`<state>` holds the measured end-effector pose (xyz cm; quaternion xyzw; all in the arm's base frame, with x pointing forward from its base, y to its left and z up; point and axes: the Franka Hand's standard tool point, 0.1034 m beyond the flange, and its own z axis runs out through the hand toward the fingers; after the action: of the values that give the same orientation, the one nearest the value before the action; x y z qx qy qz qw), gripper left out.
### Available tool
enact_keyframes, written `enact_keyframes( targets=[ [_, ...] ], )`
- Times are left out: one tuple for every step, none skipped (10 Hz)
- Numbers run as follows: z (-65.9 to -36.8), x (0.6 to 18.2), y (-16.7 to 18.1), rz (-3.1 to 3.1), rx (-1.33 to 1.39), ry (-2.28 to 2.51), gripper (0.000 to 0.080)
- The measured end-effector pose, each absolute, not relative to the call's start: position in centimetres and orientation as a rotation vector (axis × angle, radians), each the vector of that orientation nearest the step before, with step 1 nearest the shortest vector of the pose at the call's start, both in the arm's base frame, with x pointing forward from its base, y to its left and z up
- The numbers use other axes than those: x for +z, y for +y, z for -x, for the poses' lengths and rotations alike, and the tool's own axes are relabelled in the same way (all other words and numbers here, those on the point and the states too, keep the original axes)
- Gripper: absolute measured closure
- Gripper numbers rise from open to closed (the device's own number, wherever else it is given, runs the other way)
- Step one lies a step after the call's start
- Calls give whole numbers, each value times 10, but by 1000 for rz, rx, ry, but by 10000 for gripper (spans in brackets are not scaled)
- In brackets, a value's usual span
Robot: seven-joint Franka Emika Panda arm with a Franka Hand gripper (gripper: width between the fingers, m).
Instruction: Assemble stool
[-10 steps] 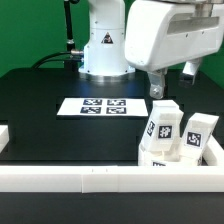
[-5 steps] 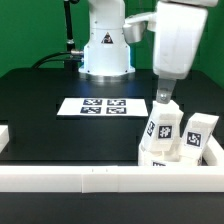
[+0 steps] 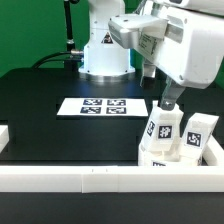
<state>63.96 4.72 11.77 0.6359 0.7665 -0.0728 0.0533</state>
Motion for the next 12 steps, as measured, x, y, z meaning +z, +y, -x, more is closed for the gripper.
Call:
enact_keyframes(
  targets=[
    [-640,113,51,-1930,-228,2338,150],
    [-640,108,51,-1929,-235,2341,150],
    [-638,103,49,-1934,-246,2342,150],
    [-637,101,47,-1937,-251,2341,150],
    [-636,100,46,-1941,-255,2340,150],
    [-635,98,45,-1946,-259,2339,150],
    [-634,98,45,-1955,-259,2331,150],
    [-634,98,45,-1961,-262,2326,150],
    [-629,101,42,-1984,-334,2338,150],
    [-629,101,41,-1986,-350,2334,150],
    [-617,101,38,-2035,-472,2339,150],
    [-612,103,36,-2075,-628,2347,150]
  ],
)
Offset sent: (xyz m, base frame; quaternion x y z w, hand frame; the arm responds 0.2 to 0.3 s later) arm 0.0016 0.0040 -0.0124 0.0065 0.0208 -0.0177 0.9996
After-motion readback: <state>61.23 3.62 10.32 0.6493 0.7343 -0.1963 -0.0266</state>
